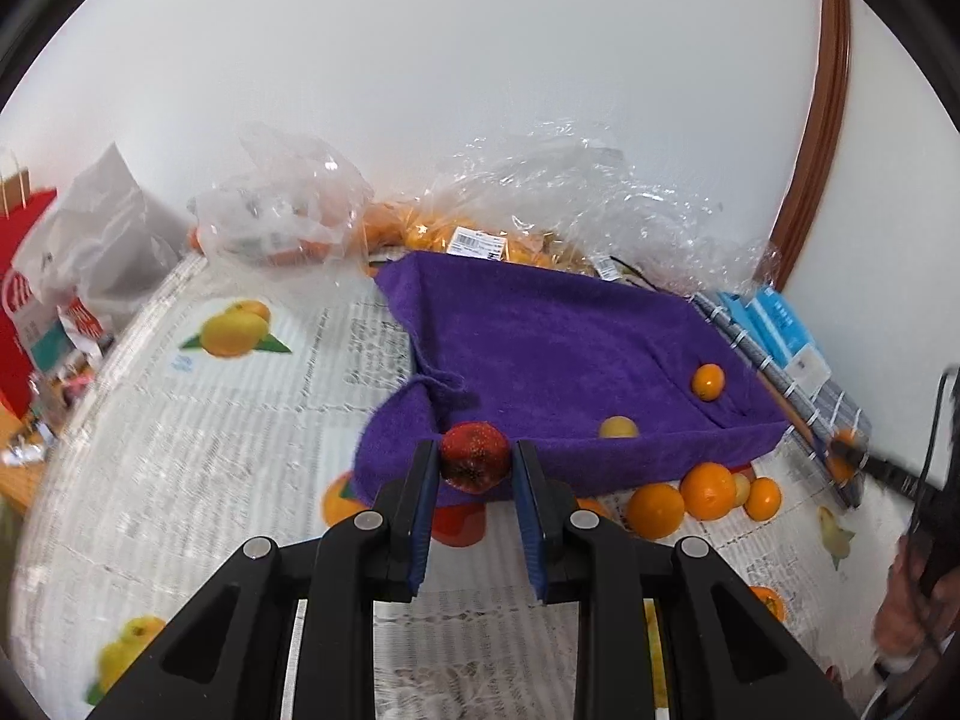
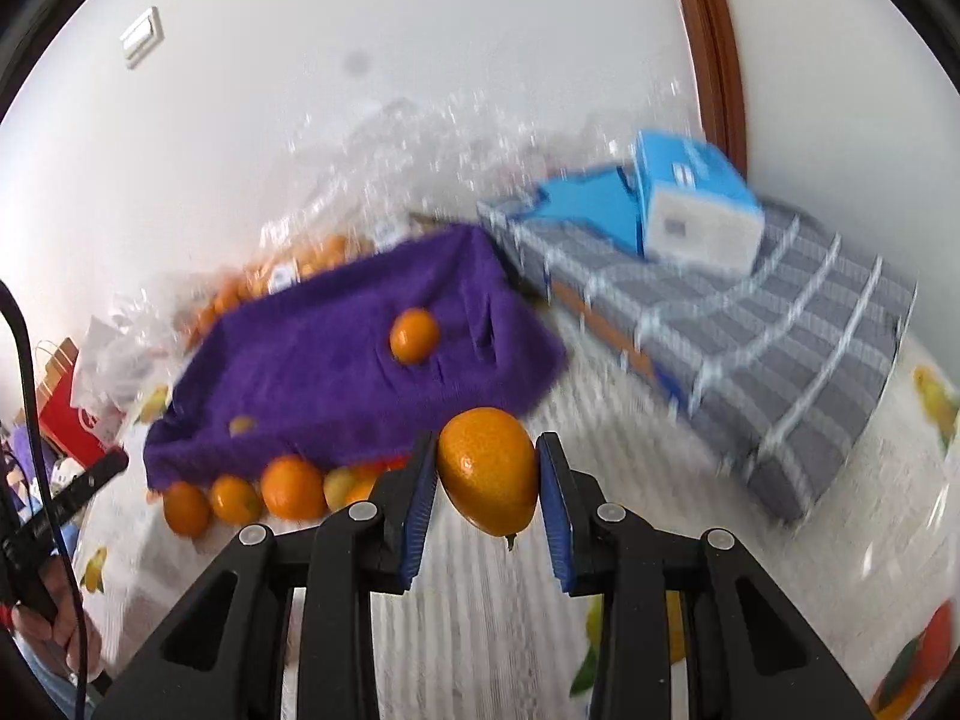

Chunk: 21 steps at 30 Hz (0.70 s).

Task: Organize fruits
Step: 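Carry both fruits onto the towel and open the right gripper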

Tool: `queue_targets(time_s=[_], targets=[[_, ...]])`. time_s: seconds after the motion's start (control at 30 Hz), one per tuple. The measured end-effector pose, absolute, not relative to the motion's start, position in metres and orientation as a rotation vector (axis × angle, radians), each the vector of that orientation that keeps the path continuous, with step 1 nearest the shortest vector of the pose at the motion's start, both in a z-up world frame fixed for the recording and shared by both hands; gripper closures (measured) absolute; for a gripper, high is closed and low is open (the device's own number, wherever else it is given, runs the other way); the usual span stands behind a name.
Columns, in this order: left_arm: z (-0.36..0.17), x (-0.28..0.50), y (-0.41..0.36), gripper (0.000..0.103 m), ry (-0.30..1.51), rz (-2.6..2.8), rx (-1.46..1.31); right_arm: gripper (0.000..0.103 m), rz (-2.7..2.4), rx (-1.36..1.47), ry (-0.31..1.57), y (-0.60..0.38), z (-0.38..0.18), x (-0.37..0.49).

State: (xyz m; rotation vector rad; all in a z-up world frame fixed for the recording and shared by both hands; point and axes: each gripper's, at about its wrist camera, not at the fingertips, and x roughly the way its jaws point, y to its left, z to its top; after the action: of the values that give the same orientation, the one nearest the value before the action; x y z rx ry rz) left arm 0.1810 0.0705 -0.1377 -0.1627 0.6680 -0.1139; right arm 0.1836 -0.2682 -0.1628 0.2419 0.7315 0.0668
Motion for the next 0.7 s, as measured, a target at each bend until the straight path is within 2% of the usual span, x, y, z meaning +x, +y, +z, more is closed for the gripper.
queue_targets(time_s=[0.4,0.7], targets=[[-0.094,0.247,0.064,0.079,0.646,-0.091,-0.184,0.070,0.099,0.161,0.646,-0.233,-0.106,0.256],[-0.146,0.304,0.051,0.079,0.713,-0.082,-0.228,0.070,0.107,0.108,0.752,-0.215,-0.158,0.294]])
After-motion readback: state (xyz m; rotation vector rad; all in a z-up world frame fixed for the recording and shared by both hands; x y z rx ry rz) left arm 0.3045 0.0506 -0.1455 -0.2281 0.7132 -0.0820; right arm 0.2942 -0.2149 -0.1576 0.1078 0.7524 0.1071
